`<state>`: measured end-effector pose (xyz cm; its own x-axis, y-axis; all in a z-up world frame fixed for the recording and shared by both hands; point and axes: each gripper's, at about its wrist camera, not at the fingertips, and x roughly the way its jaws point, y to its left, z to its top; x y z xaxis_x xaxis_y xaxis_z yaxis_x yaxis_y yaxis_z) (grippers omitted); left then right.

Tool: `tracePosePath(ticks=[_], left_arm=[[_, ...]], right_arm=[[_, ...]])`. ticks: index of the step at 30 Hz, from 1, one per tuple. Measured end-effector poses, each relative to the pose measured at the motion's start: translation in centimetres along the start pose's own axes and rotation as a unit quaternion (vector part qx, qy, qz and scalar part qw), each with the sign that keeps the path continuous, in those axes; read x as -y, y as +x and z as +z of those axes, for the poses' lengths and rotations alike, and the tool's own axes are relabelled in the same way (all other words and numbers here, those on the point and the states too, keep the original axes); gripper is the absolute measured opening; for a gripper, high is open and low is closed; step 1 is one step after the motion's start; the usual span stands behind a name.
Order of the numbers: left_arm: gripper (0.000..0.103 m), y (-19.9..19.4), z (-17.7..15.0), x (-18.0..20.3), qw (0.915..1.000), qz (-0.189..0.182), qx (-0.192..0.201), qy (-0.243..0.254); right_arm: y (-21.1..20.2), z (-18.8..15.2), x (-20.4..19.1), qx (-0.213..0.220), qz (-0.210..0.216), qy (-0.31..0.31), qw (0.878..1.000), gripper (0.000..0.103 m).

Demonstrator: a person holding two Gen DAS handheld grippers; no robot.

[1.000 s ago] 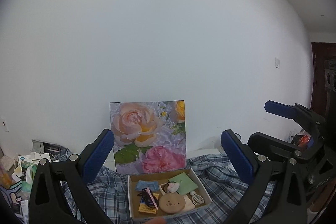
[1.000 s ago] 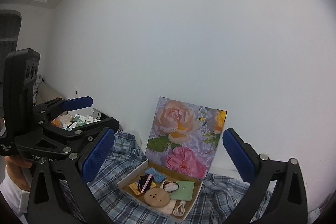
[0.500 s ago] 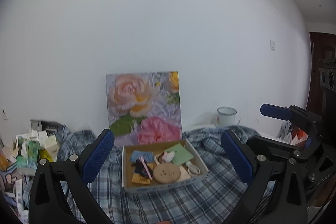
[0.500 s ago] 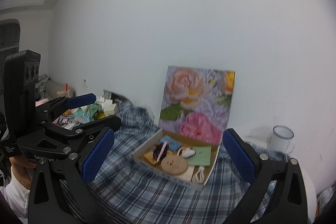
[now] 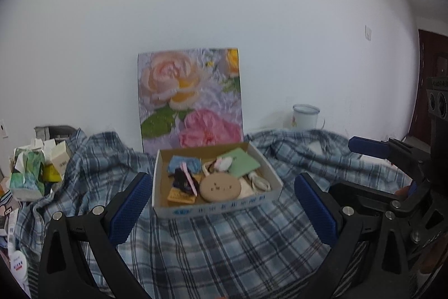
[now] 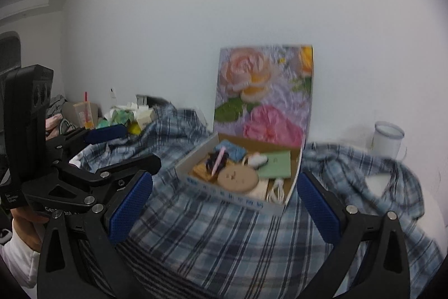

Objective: Organize soft objects

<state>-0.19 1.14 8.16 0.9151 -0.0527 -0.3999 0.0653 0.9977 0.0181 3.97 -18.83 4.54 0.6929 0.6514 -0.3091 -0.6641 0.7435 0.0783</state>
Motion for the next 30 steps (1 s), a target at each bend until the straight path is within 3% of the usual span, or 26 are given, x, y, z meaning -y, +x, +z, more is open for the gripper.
tracePosePath(ticks=[8, 14, 24, 30], left_arm=[[0.102, 0.6, -2.9, -0.5, 0.9995, -0.010, -0.030, -0.002], [0.102, 1.3, -4.8, -1.1, 0.9987, -0.007, -0.047, -0.016], [0.102, 1.4, -5.6, -0.6, 0.9988, 0.031, -0.037, -0.005], [0.102, 1.5, -5.7, -1.2, 0.9985, 0.034, -0.040, -0.019]], right_arm=[[1.0, -2.7, 0.9, -0.013, -0.003, 0.035, 0.999, 0.103], [1.6, -3.3, 0.3, -0.025, -0.020, 0.021, 0.999, 0.103], [2.3, -4.2, 0.5, -0.035, -0.037, 0.023, 0.998, 0.103], [2.8, -4.5, 0.1, -0.047, -0.038, 0.013, 0.998, 0.103]])
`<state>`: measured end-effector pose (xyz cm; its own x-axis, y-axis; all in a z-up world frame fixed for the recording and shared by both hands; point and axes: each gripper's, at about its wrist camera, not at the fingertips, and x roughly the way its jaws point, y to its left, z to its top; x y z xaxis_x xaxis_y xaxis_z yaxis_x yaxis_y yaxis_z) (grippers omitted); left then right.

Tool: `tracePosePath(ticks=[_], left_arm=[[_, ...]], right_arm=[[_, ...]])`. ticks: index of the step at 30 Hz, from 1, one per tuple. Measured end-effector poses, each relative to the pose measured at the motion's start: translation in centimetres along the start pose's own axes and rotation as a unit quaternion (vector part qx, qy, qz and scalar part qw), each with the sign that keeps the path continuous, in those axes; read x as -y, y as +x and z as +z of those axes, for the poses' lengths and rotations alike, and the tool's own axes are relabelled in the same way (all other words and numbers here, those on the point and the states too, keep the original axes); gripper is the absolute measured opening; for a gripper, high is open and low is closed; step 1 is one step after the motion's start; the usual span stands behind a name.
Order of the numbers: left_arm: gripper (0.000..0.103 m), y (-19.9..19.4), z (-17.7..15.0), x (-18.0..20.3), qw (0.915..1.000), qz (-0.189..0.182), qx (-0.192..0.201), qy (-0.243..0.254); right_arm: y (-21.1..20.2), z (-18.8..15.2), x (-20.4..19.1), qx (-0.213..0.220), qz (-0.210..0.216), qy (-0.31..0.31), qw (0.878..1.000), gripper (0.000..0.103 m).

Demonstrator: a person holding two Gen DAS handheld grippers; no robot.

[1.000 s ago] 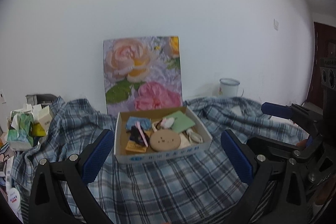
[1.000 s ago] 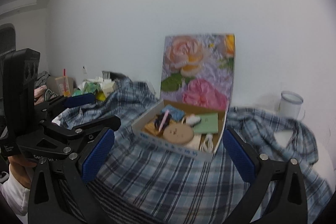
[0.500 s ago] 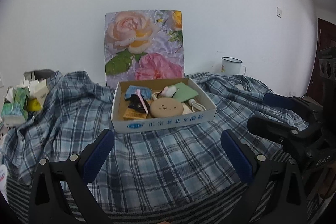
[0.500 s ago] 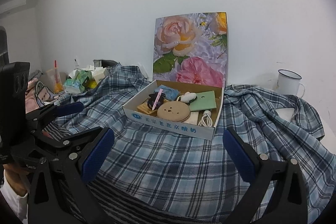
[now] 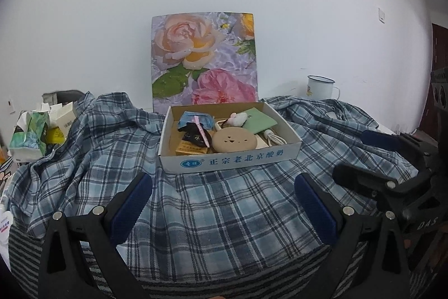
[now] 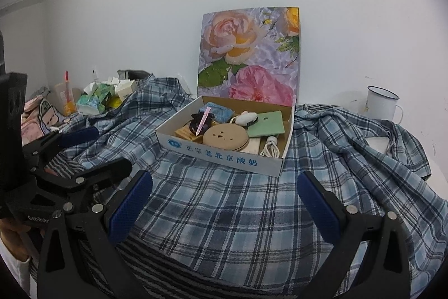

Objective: Organize soft objects

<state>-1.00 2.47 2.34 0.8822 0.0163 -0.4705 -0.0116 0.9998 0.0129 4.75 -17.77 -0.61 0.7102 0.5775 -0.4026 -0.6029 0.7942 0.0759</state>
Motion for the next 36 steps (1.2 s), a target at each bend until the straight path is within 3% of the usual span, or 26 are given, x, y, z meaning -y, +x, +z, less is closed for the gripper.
tracePosePath(ticks=[36], left_arm=[[0.102, 0.36, -0.14, -0.07, 0.9999, 0.010, -0.011, -0.001]], right_arm=[[0.80, -0.16, -0.10, -0.019, 0.003, 0.003, 1.000, 0.103]])
